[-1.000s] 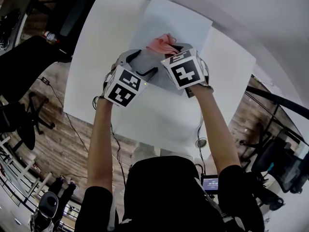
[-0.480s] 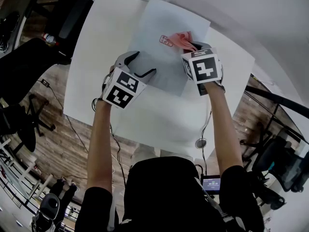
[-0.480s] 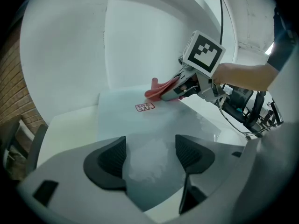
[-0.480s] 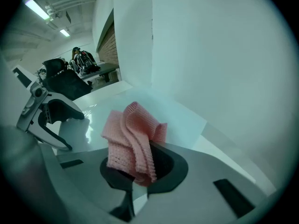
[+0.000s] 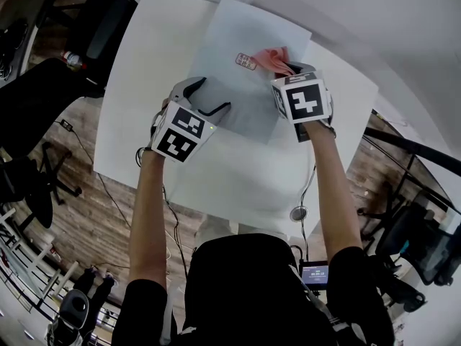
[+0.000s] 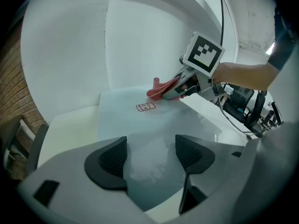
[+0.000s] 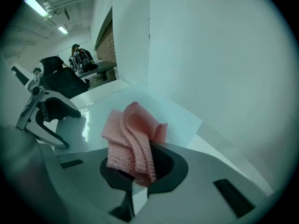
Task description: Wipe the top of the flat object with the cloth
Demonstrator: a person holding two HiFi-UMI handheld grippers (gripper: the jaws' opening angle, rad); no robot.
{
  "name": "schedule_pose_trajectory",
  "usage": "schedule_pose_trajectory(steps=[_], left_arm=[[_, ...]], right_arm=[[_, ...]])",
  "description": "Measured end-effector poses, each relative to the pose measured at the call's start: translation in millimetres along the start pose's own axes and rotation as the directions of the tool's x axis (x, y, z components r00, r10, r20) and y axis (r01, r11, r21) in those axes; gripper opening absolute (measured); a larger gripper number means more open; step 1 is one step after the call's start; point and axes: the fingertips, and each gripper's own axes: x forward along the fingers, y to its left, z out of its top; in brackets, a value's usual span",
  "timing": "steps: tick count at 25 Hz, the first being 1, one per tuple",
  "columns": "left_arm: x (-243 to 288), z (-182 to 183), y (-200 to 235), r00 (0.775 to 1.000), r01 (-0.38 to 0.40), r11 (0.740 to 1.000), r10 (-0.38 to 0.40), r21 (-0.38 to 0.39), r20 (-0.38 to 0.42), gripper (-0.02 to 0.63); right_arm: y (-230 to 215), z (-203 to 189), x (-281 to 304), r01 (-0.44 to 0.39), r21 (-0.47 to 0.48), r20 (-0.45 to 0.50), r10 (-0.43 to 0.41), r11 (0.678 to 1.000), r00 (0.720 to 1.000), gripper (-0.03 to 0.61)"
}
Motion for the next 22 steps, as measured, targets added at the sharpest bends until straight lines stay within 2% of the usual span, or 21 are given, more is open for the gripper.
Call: schedule_pose_trajectory(steps=[10, 22], left_arm=[[3, -4, 1, 1.000, -0.010, 1.000, 0.010, -0.006, -0.008, 0.328], [2, -2, 0, 1.000, -0.008, 1.000, 0.008, -0.004, -0.006, 0.328]], right_arm=[[21, 16, 6, -0.021, -0.052, 0.010, 0.022, 0.998, 1.000, 0.044], [93, 41, 17, -0.110, -0.225, 0.014, 0.116, 0.968, 0.993, 0.044]])
